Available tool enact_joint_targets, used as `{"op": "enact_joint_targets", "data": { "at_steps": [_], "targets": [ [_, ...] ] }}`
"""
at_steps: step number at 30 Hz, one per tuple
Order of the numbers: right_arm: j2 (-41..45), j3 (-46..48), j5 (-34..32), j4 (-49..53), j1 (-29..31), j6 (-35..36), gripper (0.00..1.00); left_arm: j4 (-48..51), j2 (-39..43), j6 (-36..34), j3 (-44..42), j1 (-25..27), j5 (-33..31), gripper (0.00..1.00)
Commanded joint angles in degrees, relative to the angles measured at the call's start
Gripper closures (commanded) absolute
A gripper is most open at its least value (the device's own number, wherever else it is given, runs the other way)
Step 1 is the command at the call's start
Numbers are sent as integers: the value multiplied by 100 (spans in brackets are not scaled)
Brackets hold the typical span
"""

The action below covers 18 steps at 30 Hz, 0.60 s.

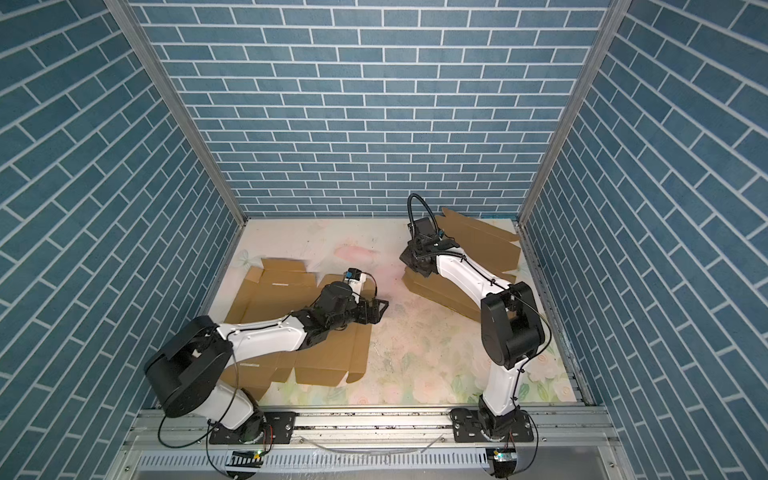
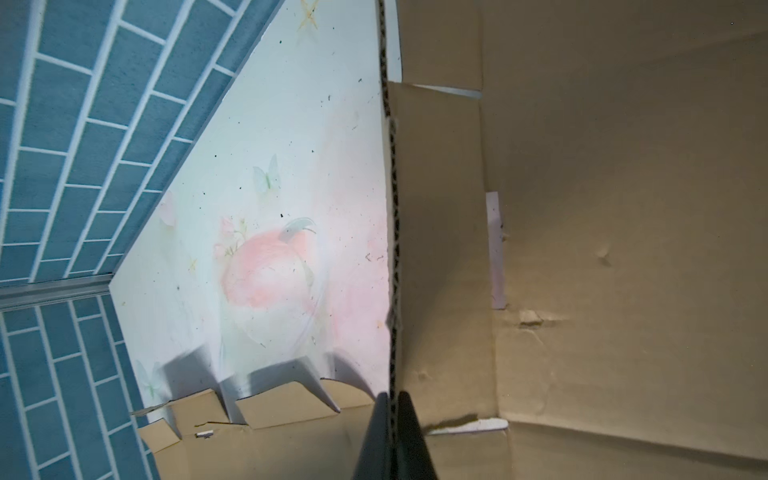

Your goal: Fold the paper box

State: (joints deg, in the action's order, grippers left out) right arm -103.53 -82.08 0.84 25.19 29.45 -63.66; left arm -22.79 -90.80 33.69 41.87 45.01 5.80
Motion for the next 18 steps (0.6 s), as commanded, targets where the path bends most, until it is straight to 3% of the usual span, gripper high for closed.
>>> {"op": "enact_joint_targets", "data": {
  "at_steps": [1,4,9,14,18],
  "targets": [
    [407,346,108,-474,99,-1002,95,-789,-394,630,211,127,63,6],
    [641,587,-101,-735,243,-1344,95,-1223,-688,1115,216,123,-53,7],
    [777,865,-260,-1058,475,-1789,96,-1516,-994,1342,458,130,-67,10],
    [830,815,-248,-1028,617,-1683,96,-1552,-975,1325,400,123,-41,13],
    [812,612,-134,-754,632,-942,98,-1650,-623,1331,-15,-19,65,15]
  ]
}}
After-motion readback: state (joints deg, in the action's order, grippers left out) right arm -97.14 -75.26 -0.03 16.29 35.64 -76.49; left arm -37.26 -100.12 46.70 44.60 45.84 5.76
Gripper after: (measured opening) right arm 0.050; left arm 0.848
